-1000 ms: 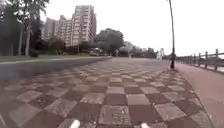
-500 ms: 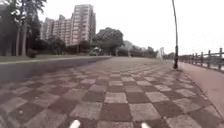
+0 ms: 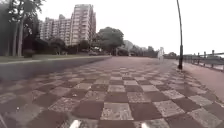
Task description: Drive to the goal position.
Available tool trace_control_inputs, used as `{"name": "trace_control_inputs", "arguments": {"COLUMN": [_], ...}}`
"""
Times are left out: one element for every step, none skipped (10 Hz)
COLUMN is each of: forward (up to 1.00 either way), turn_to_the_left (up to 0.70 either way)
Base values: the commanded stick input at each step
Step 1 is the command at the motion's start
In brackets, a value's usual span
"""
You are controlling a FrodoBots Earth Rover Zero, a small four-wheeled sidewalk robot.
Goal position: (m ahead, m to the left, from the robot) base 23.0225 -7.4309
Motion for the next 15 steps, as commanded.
{"name": "trace_control_inputs", "arguments": {"forward": [0.70, 0.70, 0.70, 0.70, 0.70, 0.70, 0.70, 0.70, 0.70, 0.70, 0.70, 0.70, 0.70, 0.70, 0.70], "turn_to_the_left": [0.00, 0.00, 0.00, 0.00, 0.00, 0.00, 0.00, 0.00, 0.00, -0.26, -0.27, -0.27, -0.20, 0.00, 0.00]}}
